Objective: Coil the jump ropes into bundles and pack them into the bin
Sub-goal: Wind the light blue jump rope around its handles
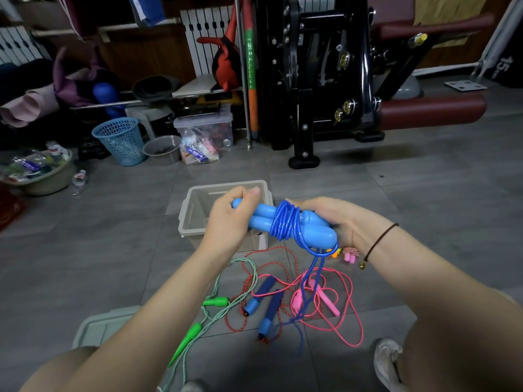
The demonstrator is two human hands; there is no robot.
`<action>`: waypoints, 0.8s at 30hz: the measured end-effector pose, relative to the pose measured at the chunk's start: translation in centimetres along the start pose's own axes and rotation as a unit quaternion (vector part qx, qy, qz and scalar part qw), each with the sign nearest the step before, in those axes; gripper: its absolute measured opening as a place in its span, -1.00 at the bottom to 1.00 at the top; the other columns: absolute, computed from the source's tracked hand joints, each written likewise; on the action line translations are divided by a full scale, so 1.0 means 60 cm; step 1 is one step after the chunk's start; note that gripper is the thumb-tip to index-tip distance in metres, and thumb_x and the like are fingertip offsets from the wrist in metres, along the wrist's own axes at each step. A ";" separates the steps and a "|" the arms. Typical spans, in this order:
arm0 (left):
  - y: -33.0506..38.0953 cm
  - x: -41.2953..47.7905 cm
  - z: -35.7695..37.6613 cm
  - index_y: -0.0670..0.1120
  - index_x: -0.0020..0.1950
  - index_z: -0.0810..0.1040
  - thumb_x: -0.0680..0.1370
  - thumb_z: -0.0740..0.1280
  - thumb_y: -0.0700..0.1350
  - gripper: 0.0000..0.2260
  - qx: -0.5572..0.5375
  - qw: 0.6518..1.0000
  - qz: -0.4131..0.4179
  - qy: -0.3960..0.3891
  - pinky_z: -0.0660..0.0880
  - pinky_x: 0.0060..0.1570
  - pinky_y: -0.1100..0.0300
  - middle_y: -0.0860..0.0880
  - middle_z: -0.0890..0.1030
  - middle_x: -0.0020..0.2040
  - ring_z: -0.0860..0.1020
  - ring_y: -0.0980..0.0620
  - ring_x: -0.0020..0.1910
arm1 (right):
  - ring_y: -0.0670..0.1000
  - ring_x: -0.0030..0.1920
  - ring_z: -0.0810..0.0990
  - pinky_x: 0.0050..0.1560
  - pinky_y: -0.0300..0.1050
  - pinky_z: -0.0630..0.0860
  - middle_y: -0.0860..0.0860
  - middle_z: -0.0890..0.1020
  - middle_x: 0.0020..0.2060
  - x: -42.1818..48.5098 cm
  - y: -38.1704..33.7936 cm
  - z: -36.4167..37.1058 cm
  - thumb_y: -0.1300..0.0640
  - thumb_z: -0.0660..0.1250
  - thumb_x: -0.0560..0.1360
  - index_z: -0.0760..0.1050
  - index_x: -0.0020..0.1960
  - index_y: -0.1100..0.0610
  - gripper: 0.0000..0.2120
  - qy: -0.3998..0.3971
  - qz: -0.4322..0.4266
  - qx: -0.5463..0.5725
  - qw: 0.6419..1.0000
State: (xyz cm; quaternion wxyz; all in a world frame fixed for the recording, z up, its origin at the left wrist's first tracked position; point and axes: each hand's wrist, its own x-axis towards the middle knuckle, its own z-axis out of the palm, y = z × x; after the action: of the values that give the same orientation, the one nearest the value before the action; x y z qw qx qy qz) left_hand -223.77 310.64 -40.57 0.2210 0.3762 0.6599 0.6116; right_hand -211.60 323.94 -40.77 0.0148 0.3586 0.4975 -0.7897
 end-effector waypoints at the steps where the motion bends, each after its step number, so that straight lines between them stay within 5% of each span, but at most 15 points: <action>1: 0.000 0.000 0.002 -0.04 -0.38 0.25 0.59 0.26 -0.08 -0.64 -0.009 1.000 -0.005 0.001 0.22 -0.51 0.33 0.12 0.26 -0.50 0.24 0.15 -0.51 | 0.00 -0.43 0.58 -0.36 -0.14 0.53 0.07 0.61 -0.38 -0.001 0.000 -0.001 -0.02 0.28 0.52 0.56 -0.24 0.18 -0.70 -0.007 -0.004 0.005 1.000; 5: 0.004 0.004 0.001 -0.16 -0.29 0.38 0.58 0.26 -0.09 -0.73 -0.023 1.000 -0.016 0.006 0.20 -0.55 0.36 0.09 0.35 -0.49 0.27 0.19 -0.54 | -0.04 -0.52 0.57 -0.49 -0.24 0.52 0.05 0.61 -0.46 -0.011 -0.006 -0.005 0.04 0.25 0.55 0.60 -0.34 0.18 -0.64 -0.023 -0.017 0.036 0.999; 8: 0.013 0.001 0.004 -0.22 -0.21 0.43 0.59 0.24 -0.10 -0.76 -0.036 0.999 -0.015 -0.026 0.24 -0.53 0.36 -0.05 0.41 -0.36 0.32 0.18 -0.50 | -0.07 -0.57 0.52 -0.54 -0.27 0.47 0.02 0.56 -0.53 -0.011 -0.005 -0.004 0.07 0.26 0.52 0.57 -0.45 0.15 -0.61 -0.041 -0.102 0.022 0.994; 12: 0.021 -0.010 0.010 -0.12 -0.25 0.38 0.62 0.18 -0.13 -0.76 -0.068 0.996 -0.007 -0.062 0.35 -0.47 0.35 -0.03 0.45 -0.33 0.39 0.18 -0.46 | -0.10 -0.56 0.45 -0.50 -0.29 0.45 -0.01 0.50 -0.53 0.000 0.001 0.007 0.05 0.24 0.52 0.46 -0.29 0.19 -0.72 -0.045 -0.183 -0.014 0.982; 17: 0.007 -0.004 0.003 -0.11 -0.24 0.38 0.63 0.19 -0.11 -0.76 -0.055 0.998 0.035 0.015 0.38 -0.41 0.34 0.14 0.47 -0.40 0.40 0.18 -0.41 | -0.14 -0.46 0.53 -0.29 -0.22 0.57 -0.06 0.56 -0.41 0.031 0.046 0.011 0.14 0.21 0.60 0.47 -0.23 0.05 -0.77 -0.006 -0.133 -0.030 0.991; 19: -0.003 -0.002 0.002 -0.04 -0.28 0.36 0.60 0.20 -0.03 -0.74 -0.033 0.997 0.054 0.054 0.34 -0.39 0.28 0.12 0.44 -0.39 0.37 0.16 -0.39 | -0.17 -0.57 0.38 -0.47 -0.32 0.38 -0.07 0.43 -0.49 0.044 0.065 0.024 0.26 0.06 0.61 0.39 -0.28 0.07 -0.67 -0.024 -0.125 0.005 0.992; 21: -0.012 0.004 -0.004 -0.03 -0.29 0.33 0.59 0.17 0.01 -0.74 0.020 0.991 0.077 0.105 0.32 -0.36 0.23 0.05 0.42 -0.36 0.34 0.16 -0.39 | -0.17 -0.66 0.16 -0.57 -0.33 0.08 -0.09 0.27 -0.61 0.044 0.073 0.053 0.14 -0.04 0.64 0.36 -0.30 0.11 -0.62 -0.039 -0.124 0.005 0.992; 24: -0.019 0.025 -0.032 -0.02 -0.26 0.29 0.62 0.17 -0.02 -0.74 0.156 0.958 0.099 0.217 0.21 -0.36 0.21 0.07 0.40 -0.38 0.39 0.18 -0.39 | -0.13 -0.66 0.17 -0.61 -0.31 0.11 -0.03 0.27 -0.59 0.038 0.078 0.083 -0.01 0.00 0.65 0.46 -0.22 0.12 -0.59 -0.034 -0.197 -0.121 0.972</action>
State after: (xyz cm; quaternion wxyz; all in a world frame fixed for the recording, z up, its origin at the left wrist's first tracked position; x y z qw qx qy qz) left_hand -226.38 310.61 -41.11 -0.0508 0.3272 0.7388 0.5870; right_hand -214.27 318.34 -44.50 -0.0812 0.2220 0.6496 -0.7226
